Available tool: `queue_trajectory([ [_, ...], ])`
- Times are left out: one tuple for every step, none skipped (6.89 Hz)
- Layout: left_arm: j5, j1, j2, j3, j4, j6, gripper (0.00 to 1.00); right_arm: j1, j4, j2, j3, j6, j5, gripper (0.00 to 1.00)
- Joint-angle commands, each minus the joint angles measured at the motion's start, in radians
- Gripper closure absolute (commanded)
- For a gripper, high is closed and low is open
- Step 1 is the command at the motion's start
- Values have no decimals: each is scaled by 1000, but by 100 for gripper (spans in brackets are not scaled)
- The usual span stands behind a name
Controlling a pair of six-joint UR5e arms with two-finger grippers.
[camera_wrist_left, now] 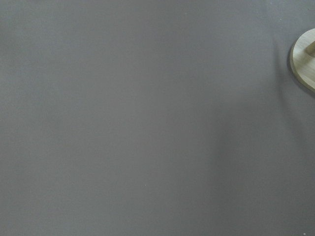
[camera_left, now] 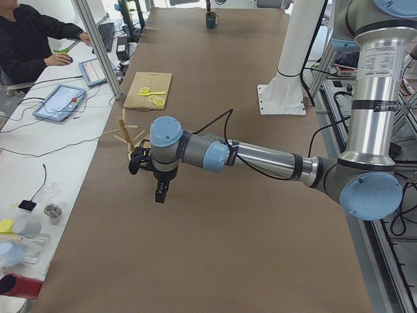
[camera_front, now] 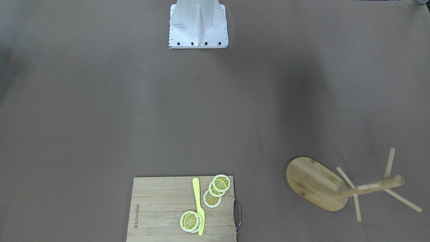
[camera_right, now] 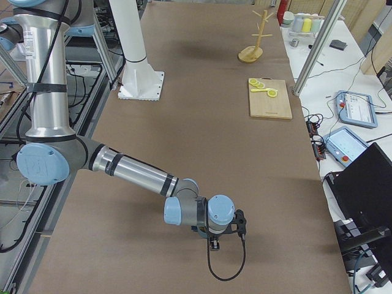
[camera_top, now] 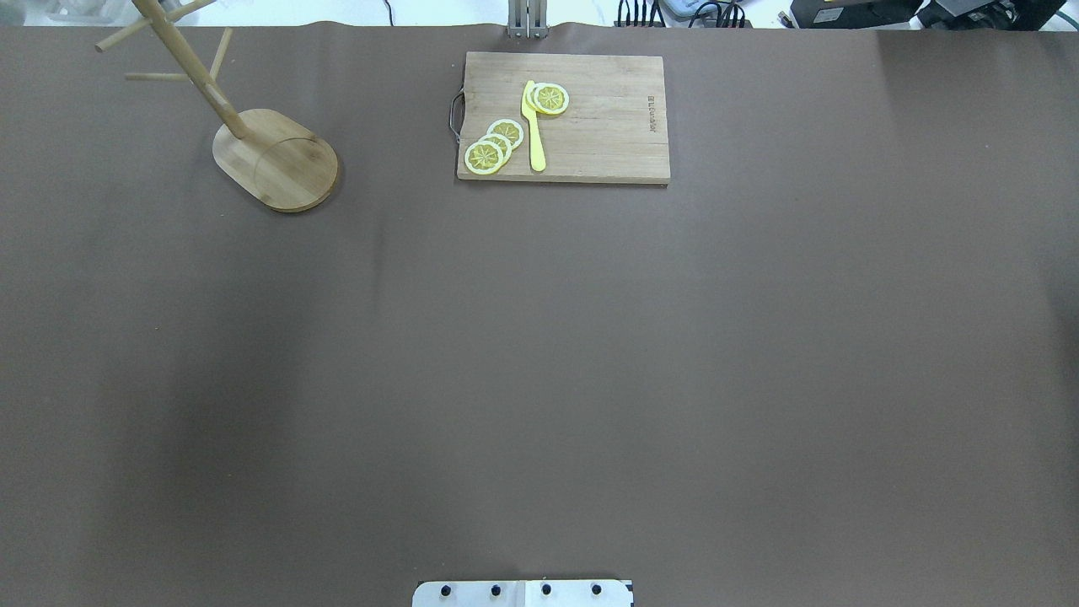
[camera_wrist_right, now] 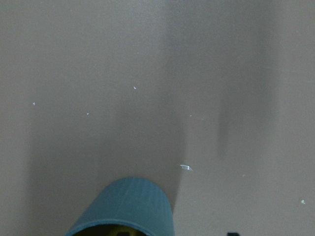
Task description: Hang cup on storage rack
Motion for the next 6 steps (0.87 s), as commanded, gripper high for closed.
queue_trajectory([
  [-2, 0, -1, -2, 1, -5, 2, -4, -3, 16, 31, 16, 4, 100],
  [-2, 0, -1, -4, 1, -7, 2, -4, -23, 37, 76, 94, 55, 100],
  [0, 0, -1, -4, 1, -7, 2, -1, -91, 51, 148, 142, 116, 100],
  [0, 0, -1, -4, 1, -7, 2, -1, -239, 86, 264, 199, 122, 100],
  [-2, 0, -1, -4, 1, -7, 2, -10, -339, 122, 379, 310, 123, 100],
  [-2, 0, -1, -2, 1, -7, 2, -73, -360, 142, 491, 486, 135, 100],
])
